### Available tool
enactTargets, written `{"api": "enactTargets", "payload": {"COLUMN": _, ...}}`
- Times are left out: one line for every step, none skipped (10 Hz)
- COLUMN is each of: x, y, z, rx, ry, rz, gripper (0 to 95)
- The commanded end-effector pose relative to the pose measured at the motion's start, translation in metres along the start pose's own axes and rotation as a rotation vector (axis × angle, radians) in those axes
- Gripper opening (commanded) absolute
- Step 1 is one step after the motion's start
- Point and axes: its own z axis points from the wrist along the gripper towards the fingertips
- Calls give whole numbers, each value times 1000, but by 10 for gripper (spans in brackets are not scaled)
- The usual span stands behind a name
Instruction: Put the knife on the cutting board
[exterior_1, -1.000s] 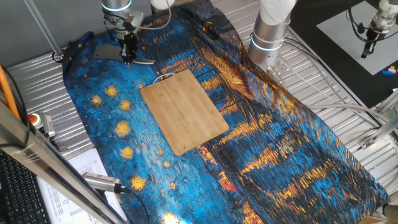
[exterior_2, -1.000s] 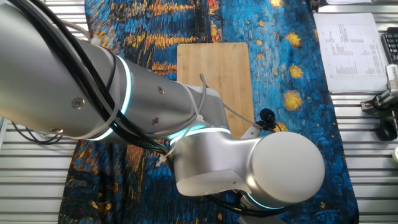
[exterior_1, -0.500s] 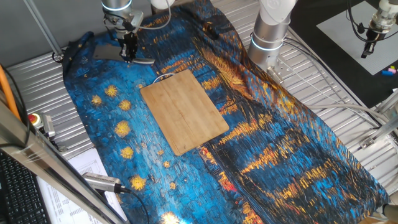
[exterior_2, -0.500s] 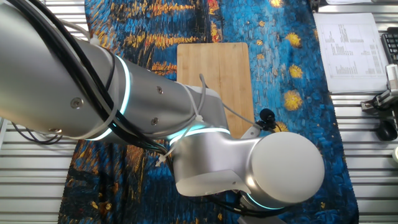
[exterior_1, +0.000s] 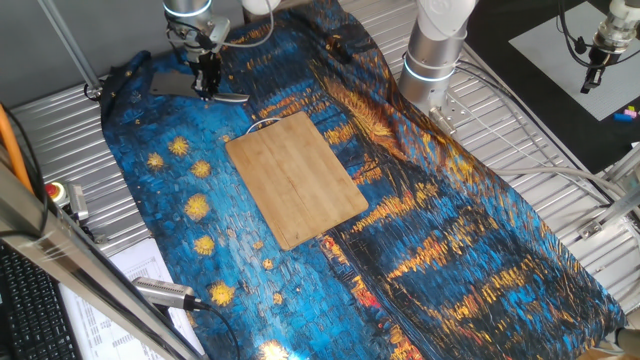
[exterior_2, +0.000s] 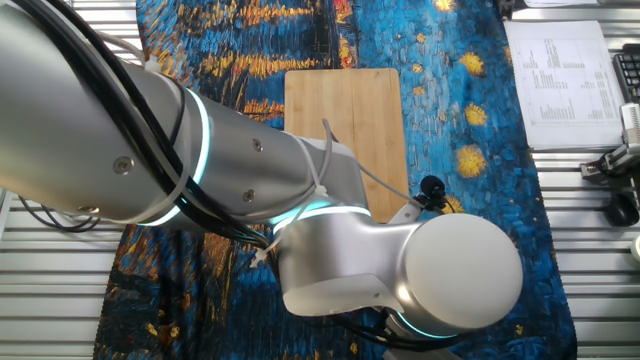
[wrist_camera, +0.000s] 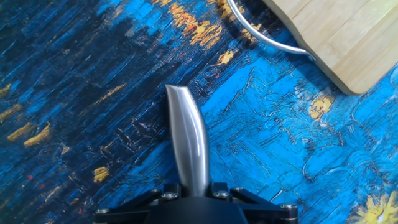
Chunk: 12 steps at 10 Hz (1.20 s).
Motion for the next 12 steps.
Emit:
{"api": "enactTargets", "payload": {"x": 0, "y": 0, "z": -3, "rx": -1, "ry": -4, "rz": 18, "gripper": 0}}
{"api": "enactTargets", "payload": {"x": 0, "y": 0, "z": -4, "rx": -2, "ry": -4, "rz": 30, "gripper": 0}}
{"api": "enactTargets", "payload": {"x": 0, "y": 0, "z": -6, "rx": 0, "ry": -3, "rz": 39, "gripper": 0}}
{"api": "enactTargets", "payload": {"x": 0, "y": 0, "z": -9, "rx": 1, "ry": -5, "rz": 48, "gripper": 0}}
{"api": "enactTargets", "payload": {"x": 0, "y": -1, "z": -10, "rx": 1, "ry": -5, "rz": 50, "gripper": 0}}
{"api": "enactTargets", "payload": {"x": 0, "y": -4, "z": -14, "rx": -1, "ry": -8, "rz": 55, "gripper": 0}}
{"api": "enactTargets", "payload": {"x": 1, "y": -6, "z": -16, "rx": -4, "ry": -8, "rz": 62, "gripper": 0}}
{"api": "enactTargets", "payload": {"x": 2, "y": -9, "z": -19, "rx": -7, "ry": -8, "rz": 72, "gripper": 0}}
{"api": "enactTargets", "payload": {"x": 2, "y": -14, "z": -20, "rx": -9, "ry": -7, "rz": 81, "gripper": 0}}
{"api": "enactTargets", "payload": {"x": 1, "y": -18, "z": -20, "rx": -14, "ry": -10, "rz": 92, "gripper": 0}}
{"api": "enactTargets", "payload": {"x": -2, "y": -24, "z": -22, "rx": -20, "ry": -4, "rz": 107, "gripper": 0}}
{"api": "enactTargets", "payload": {"x": -6, "y": -31, "z": -25, "rx": -26, "ry": 1, "rz": 121, "gripper": 0}}
